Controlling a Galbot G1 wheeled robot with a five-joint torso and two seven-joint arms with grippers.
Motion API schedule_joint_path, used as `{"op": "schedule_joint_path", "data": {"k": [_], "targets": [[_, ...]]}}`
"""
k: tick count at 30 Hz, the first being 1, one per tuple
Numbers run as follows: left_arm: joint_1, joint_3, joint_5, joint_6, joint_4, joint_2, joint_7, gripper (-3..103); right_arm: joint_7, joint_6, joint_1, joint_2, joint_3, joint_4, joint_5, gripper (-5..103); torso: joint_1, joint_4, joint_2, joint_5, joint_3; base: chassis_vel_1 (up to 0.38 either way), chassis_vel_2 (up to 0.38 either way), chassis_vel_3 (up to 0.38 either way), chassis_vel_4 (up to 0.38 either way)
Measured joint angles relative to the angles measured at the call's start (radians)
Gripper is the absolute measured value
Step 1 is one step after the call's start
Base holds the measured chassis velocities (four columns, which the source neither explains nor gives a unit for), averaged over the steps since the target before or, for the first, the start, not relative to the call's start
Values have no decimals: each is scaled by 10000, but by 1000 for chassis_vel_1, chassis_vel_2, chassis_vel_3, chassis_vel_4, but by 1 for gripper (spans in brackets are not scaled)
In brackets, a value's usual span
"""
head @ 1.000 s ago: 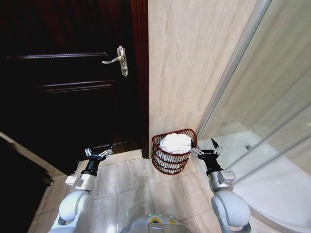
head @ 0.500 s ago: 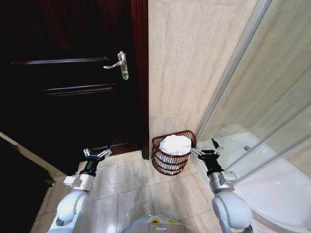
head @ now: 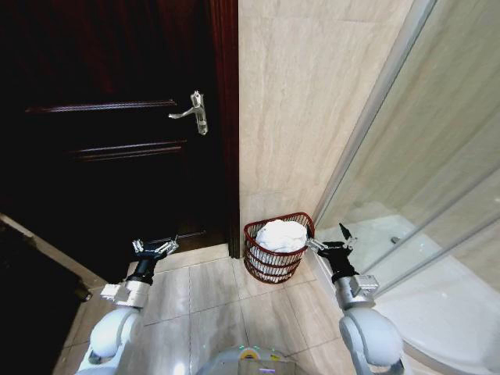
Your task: Discard the used towel into the hamper.
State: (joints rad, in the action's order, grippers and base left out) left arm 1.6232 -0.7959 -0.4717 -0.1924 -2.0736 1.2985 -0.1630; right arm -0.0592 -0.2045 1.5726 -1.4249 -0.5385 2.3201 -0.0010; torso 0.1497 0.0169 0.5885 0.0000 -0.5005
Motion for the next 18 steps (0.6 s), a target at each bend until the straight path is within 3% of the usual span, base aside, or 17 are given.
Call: {"op": "schedule_joint_path", "data": {"k": [18], "targets": [[14, 30, 63, -22, -31, 84, 4, 100, 59, 233, 161, -27, -283, -59, 22, 100, 343, 0, 792, 0, -448, 0, 0, 0, 0]]}}
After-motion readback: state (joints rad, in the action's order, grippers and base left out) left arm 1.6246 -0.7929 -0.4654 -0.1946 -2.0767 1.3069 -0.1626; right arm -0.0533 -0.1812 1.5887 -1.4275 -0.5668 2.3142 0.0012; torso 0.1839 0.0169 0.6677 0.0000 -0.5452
